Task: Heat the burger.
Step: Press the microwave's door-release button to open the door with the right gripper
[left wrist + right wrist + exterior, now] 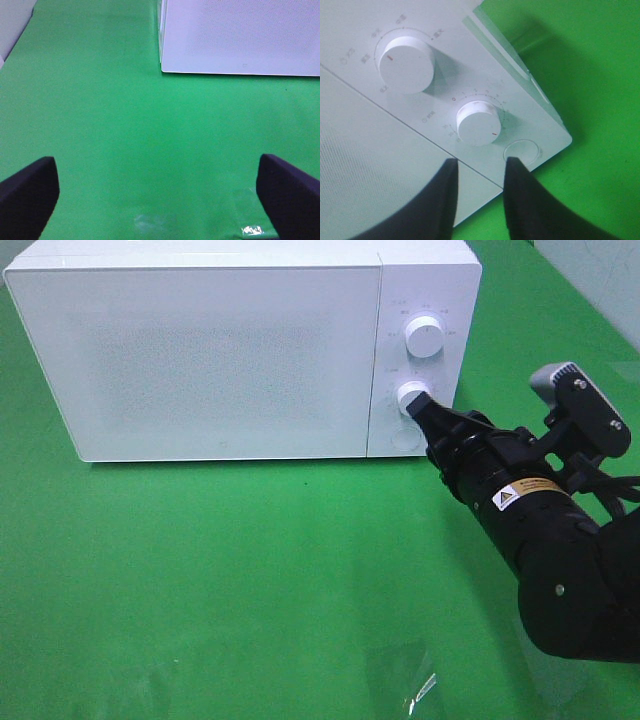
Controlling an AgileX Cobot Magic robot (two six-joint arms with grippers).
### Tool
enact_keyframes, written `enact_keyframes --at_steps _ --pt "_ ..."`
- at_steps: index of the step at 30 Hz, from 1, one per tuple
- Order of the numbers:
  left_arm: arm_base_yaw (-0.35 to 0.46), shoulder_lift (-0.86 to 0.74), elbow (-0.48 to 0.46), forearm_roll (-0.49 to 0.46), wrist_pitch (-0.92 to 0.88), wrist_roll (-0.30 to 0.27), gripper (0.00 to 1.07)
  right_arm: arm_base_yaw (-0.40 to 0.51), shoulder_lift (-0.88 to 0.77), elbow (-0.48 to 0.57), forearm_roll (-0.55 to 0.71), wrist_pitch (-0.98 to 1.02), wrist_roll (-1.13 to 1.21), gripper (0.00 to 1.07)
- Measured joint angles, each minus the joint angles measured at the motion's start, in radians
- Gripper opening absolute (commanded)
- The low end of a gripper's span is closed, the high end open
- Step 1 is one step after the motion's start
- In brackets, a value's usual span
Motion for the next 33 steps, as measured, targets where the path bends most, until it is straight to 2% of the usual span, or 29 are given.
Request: enact_keyframes --at_steps 1,8,16,23,33 --pt "0.0 0.0 0.0 0.0 0.0 0.0 1.01 0.0 0.0 0.0 0.0 0.0 0.1 0.13" --pt "0.0 0.0 0.0 0.0 0.0 0.0 1.01 0.0 0.0 0.0 0.001 0.015 0.282 0.0" --pt "0.0 0.0 0.0 0.0 0.0 0.0 1.01 0.0 0.0 0.0 0.001 0.159 0.514 0.0" --pt "0.0 0.0 0.0 0.0 0.0 0.0 1.01 -0.003 0.0 0.0 -0.001 0.239 0.567 0.0" --pt "0.0 0.0 0.0 0.0 0.0 0.0 1.01 -0.134 0.002 -0.04 -0.148 0.327 0.59 0.0"
